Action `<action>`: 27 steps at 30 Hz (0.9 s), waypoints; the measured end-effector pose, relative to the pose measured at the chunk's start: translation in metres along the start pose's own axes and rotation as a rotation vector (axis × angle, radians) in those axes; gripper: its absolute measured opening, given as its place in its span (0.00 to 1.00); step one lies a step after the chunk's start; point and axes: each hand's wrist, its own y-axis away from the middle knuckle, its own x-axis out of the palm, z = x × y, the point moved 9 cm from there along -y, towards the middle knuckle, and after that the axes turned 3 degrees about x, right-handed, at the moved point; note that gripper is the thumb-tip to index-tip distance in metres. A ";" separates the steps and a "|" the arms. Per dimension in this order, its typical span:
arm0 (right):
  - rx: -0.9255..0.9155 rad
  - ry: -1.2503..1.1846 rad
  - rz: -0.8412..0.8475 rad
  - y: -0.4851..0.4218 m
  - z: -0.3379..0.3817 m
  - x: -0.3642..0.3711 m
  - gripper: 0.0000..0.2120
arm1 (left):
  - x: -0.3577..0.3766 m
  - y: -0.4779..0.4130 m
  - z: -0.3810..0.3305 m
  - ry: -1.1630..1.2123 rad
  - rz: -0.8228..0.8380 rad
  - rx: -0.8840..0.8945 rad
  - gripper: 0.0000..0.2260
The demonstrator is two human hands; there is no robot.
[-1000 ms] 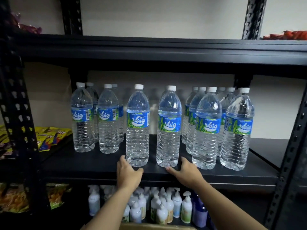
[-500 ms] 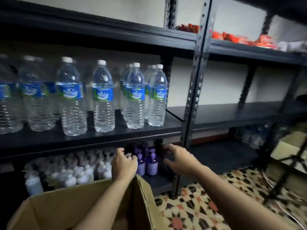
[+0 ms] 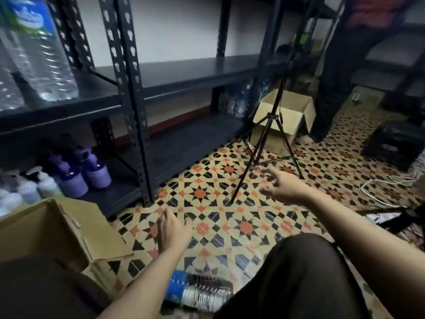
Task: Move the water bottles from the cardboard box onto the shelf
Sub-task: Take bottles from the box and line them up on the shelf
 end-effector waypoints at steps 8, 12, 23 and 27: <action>0.133 -0.074 0.141 -0.013 -0.082 0.122 0.31 | 0.082 0.010 0.110 -0.043 0.106 -0.339 0.36; 0.199 -0.094 0.110 -0.017 -0.103 0.168 0.30 | 0.099 0.017 0.185 0.047 0.038 -0.669 0.47; 0.294 -0.224 0.107 -0.008 -0.134 0.234 0.26 | 0.186 0.019 0.214 -0.150 0.506 -0.754 0.36; 0.372 -0.262 0.149 0.002 -0.159 0.247 0.27 | 0.196 -0.014 0.200 -0.248 0.436 -0.613 0.43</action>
